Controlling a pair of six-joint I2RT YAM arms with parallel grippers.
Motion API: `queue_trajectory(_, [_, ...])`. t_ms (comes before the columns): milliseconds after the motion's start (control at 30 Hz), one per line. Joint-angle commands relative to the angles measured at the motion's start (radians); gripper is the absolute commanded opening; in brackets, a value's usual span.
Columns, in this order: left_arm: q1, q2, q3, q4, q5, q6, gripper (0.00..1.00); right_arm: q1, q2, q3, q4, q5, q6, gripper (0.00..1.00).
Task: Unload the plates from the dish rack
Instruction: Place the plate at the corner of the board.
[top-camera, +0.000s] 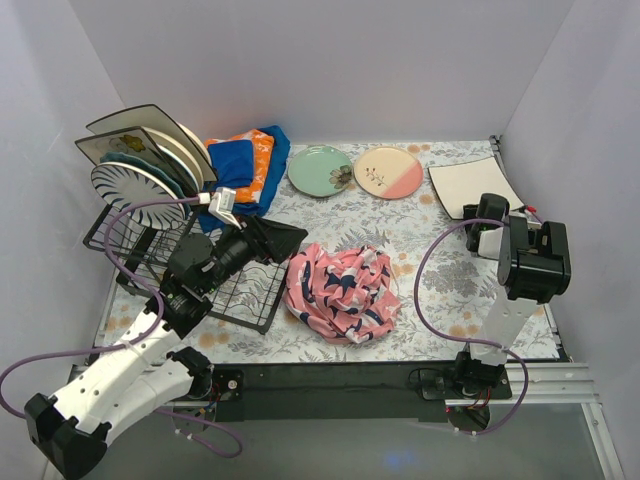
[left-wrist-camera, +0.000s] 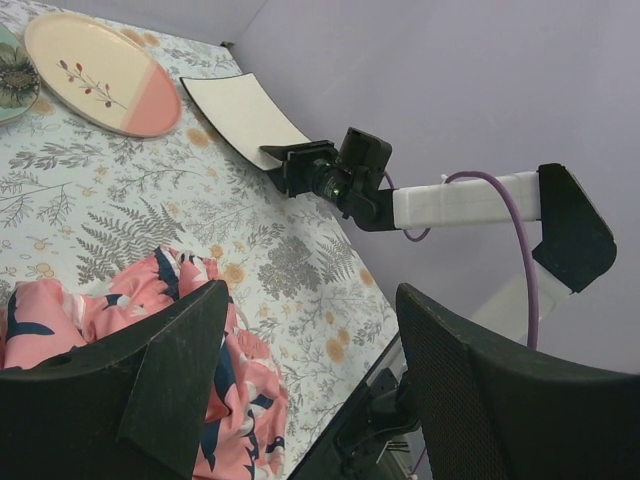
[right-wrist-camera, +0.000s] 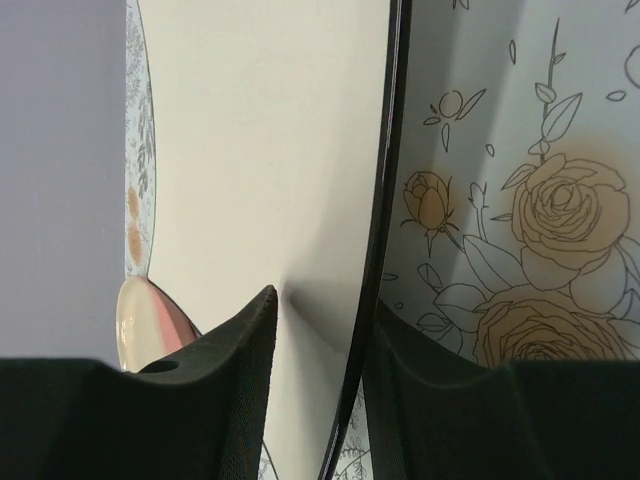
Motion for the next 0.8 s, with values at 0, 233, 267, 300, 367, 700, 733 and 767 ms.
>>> queue_trajectory(0, [0.002, -0.033, -0.017, -0.005, -0.014, 0.012, 0.66, -0.001, -0.065, 0.041, -0.112, -0.031, 0.005, 0.43])
queue_trajectory(233, [0.002, -0.042, -0.022, -0.005, -0.022, 0.013, 0.66, 0.008, -0.103, 0.04, -0.296, -0.036, 0.037, 0.44])
queue_trajectory(267, [0.002, -0.042, -0.022, -0.005, -0.022, 0.013, 0.66, 0.011, -0.105, 0.05, -0.312, -0.034, 0.032, 0.44])
queue_trajectory(300, [0.002, -0.04, -0.023, -0.007, -0.022, 0.013, 0.66, 0.014, -0.105, 0.053, -0.33, -0.031, 0.029, 0.44])
queue_trajectory(367, [0.002, -0.039, -0.02, -0.011, -0.022, 0.015, 0.66, 0.02, -0.103, 0.059, -0.36, -0.025, 0.029, 0.43])
queue_trajectory(700, [0.002, -0.028, -0.007, -0.037, -0.058, 0.026, 0.66, 0.029, -0.002, 0.185, -0.337, -0.017, -0.014, 0.38])
queue_trajectory(733, [0.002, -0.023, -0.002, -0.042, -0.063, 0.026, 0.66, 0.029, 0.004, 0.207, -0.335, -0.02, -0.021, 0.38])
queue_trajectory(767, [0.002, -0.013, 0.003, -0.05, -0.078, 0.026, 0.66, 0.029, 0.013, 0.215, -0.329, -0.024, -0.024, 0.38])
